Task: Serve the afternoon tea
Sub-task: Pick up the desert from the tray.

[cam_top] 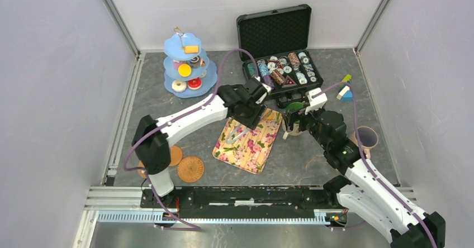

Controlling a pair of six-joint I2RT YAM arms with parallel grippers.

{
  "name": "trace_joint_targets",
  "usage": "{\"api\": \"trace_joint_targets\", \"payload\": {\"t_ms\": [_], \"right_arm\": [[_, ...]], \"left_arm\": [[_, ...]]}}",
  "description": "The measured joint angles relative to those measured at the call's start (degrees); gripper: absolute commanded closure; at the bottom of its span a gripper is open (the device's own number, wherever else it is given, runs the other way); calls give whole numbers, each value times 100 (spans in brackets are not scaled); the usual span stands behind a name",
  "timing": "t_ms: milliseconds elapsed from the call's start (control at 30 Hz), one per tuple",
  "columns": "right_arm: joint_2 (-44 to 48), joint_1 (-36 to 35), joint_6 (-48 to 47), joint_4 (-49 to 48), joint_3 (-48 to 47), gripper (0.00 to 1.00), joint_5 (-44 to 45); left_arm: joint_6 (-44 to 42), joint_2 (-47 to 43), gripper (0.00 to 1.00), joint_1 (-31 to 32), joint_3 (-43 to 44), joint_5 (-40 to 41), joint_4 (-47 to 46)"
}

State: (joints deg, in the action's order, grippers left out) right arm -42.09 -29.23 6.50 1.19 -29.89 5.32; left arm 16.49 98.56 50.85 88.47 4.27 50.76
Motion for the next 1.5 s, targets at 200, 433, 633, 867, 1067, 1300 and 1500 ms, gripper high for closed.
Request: {"api": "trace_joint_targets", "payload": {"t_ms": [200, 433, 633, 867, 1067, 1300, 1500], "right_arm": [[168, 0, -35, -2, 0, 2, 136], [166, 0, -37, 4, 0, 2, 142], [164, 0, -37, 4, 0, 2, 142], [164, 0, -39, 2, 0, 2, 140], [160, 0, -39, 2, 0, 2, 140], [146, 0, -37, 0, 0, 2, 138], [114, 0, -37, -2, 0, 2, 138]], "left_arm": [[-455, 944, 41, 173, 190, 236, -85], [-632, 1196, 40, 175, 555, 334, -98], [-761, 1381, 40, 216, 767, 503, -116], [-835, 1650, 40, 238, 835, 531, -105], [-839, 1781, 42, 238, 850, 586, -101], [-848, 1899, 48, 238, 870, 632, -103], [-848, 1904, 69, 243, 876, 721, -116]]}}
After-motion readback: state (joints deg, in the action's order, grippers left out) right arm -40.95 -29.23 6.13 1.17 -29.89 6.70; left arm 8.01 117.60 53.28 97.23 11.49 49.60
